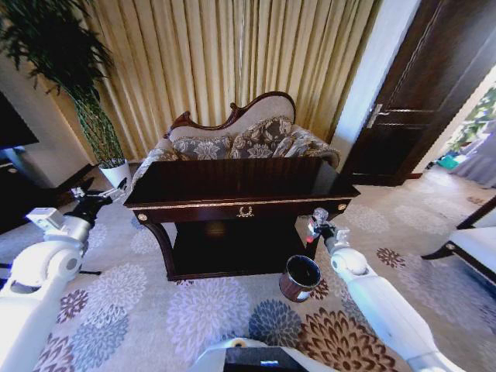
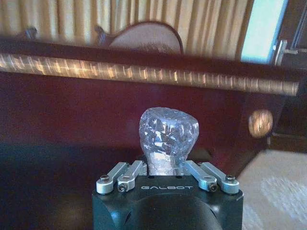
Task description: Move to the front of the table and place the trash on the table into the trash bin.
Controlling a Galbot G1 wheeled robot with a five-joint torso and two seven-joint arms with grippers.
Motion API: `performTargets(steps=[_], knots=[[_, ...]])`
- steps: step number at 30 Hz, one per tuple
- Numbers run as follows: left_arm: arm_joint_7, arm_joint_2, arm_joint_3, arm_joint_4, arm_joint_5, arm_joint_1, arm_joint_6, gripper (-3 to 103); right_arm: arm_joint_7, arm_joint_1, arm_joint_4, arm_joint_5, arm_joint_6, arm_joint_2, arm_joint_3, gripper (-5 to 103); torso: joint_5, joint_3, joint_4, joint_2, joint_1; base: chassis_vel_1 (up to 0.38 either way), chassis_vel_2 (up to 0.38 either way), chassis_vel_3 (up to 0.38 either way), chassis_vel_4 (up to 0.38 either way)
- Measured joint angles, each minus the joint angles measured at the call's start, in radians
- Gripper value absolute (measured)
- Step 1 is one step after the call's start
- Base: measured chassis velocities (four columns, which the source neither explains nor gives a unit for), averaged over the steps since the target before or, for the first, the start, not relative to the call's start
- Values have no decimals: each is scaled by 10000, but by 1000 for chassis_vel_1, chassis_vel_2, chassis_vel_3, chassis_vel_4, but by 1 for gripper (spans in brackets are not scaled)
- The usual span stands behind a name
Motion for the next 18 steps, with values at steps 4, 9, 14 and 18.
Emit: performTargets(steps=[4,9,14,18], knots=[[-19,-11,2,-27,0,12,0,100,-104,240,-1126,-469,427,380,-104,25,0,0,5,0,0,0,0,0,0],[-72,-27,1,-74,0,58,0,100,-252,419,-2248,-897,997,792,-163,25,-1,0,1,1,0,0,0,0,0],[-95,-55,1,-116,8,101,0,100,-285,617,-3318,-1210,1538,1229,-174,25,1,0,3,1,0,0,0,0,0],[-117,-42,0,-170,11,144,0,100,-286,822,-4256,-1397,2033,1570,-270,25,4,0,0,0,0,0,0,0,0]])
